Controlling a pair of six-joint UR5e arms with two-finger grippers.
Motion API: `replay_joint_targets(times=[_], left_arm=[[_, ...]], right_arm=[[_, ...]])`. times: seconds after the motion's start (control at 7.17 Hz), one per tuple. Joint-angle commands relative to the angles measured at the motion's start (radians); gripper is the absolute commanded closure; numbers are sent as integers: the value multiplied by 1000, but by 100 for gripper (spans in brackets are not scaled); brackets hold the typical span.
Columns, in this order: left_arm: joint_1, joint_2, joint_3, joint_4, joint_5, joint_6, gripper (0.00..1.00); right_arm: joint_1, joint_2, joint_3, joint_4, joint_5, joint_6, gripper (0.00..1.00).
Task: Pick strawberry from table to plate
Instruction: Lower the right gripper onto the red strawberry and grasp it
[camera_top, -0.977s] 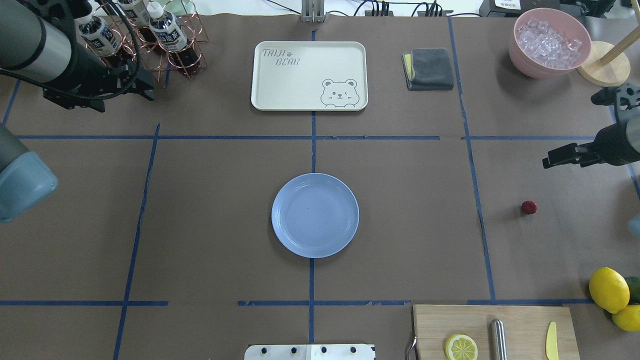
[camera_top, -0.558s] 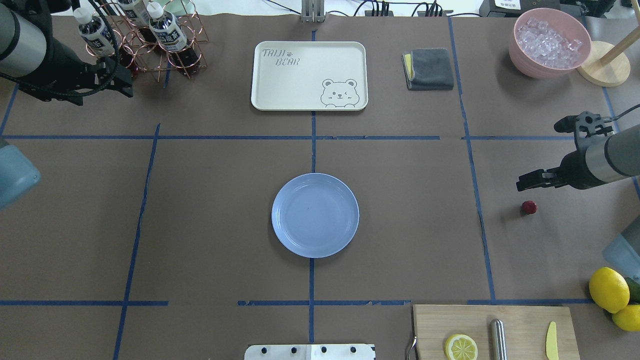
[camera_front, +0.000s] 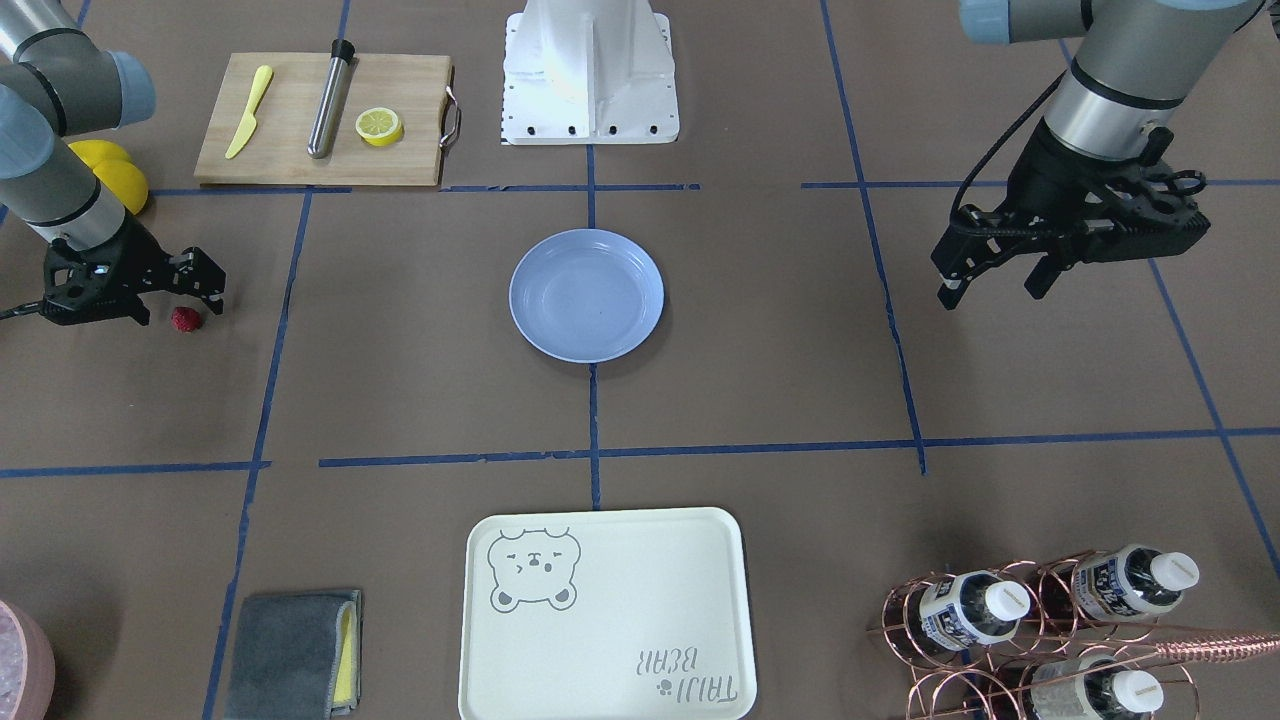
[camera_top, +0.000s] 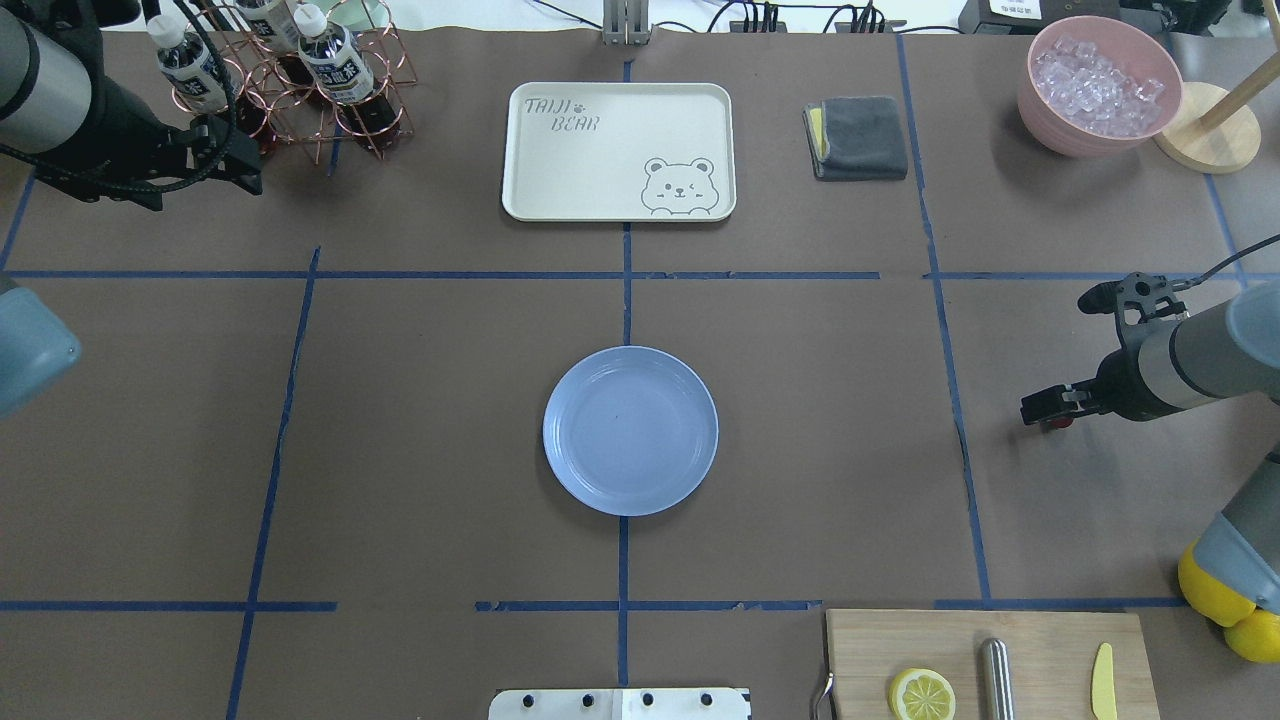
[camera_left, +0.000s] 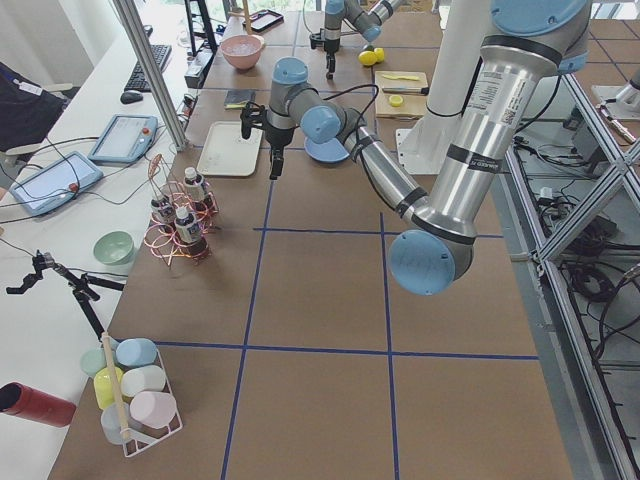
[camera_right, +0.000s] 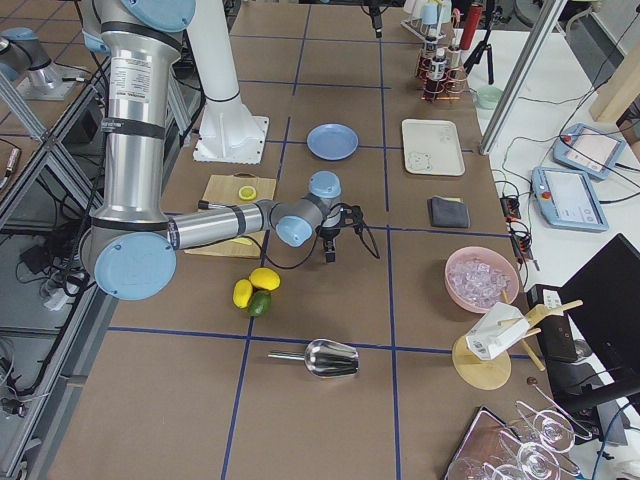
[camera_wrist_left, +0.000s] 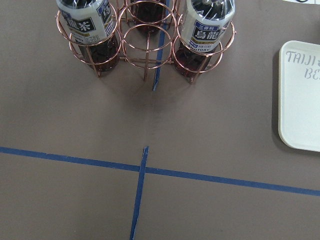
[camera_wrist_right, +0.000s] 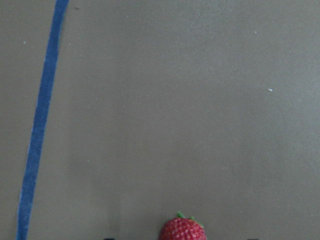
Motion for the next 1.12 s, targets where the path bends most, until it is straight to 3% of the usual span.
replay_joint_targets(times=[0.0,0.14,0.28,0.56,0.84,0.98], left_arm=[[0,0,-1,0,0,0,0],[0,2,0,0,0,0,0],[0,2,2,2,0,0,0],[0,2,2,2,0,-1,0],[0,31,-4,-5,0,0,0],[0,31,-5,-5,0,3,0]], right_arm=[[-1,-5,-2,0,2,-2,48],[-1,-2,-1,0,2,-3,69],[-2,6,-1,0,2,-2,75],[2,7,22,1,-3,-9,100],[27,15,129,-12,19,-2,100],[39,82,137,-25,52,4,100]])
